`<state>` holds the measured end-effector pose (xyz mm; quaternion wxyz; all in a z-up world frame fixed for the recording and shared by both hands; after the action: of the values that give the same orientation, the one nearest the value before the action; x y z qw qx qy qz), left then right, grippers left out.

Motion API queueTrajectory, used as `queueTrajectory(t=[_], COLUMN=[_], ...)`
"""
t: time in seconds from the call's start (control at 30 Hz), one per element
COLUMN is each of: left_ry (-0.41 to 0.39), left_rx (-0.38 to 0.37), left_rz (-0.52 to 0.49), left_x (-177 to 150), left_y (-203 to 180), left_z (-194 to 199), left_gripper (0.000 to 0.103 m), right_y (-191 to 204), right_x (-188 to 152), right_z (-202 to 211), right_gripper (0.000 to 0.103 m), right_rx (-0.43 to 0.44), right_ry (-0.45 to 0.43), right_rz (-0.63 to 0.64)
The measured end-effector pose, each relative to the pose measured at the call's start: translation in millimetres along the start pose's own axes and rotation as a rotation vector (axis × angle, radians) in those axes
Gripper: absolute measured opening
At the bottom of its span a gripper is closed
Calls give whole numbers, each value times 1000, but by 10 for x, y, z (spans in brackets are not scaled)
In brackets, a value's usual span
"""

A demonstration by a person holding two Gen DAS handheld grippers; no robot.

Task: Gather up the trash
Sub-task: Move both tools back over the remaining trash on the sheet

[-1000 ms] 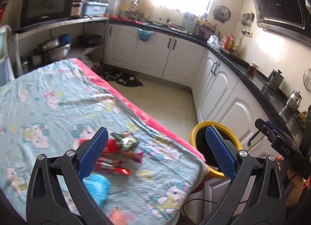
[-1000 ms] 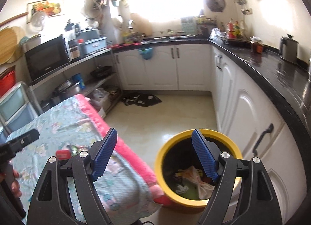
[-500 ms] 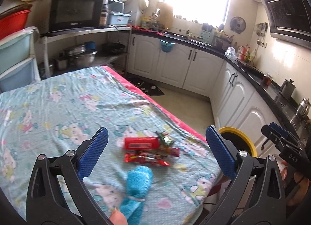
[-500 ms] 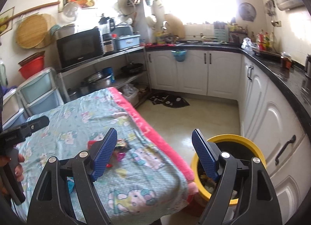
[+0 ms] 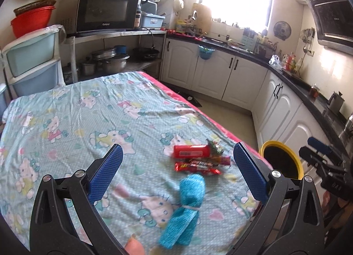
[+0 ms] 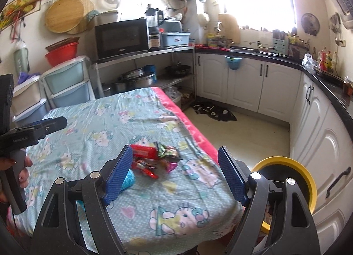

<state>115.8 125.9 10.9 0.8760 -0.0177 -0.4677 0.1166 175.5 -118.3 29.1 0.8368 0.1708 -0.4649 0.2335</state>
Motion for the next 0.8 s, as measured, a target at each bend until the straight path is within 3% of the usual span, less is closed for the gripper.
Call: queueTrajectory(t=[0.27, 0.57, 0.8], left_ry=[36, 89, 133], left_rx=[16, -18, -50], left_rz=[8, 0, -11], left_x=[-164, -396, -547], left_y=[162, 183, 142], left_z=[1, -68, -201], left_gripper=[92, 92, 92], right_y=[190, 287, 335], right_x=[7, -40, -127], right_z=[-76, -274, -510], right_gripper=[77, 76, 66], right_rx=[53, 96, 116], right_ry=[24, 77, 141], right_rz=[31, 63, 84])
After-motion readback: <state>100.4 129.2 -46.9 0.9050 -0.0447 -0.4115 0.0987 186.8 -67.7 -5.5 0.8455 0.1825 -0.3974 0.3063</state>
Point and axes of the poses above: each gripper's, at about its wrist camera, not at the fingertips, and z roughly against the way its jaws point, y to its left, x to its top, the point moved 5 cm from there along -z, roughly the way its jaws point, and after that the axes turned 1 degree about x, right-handed, at the moved point
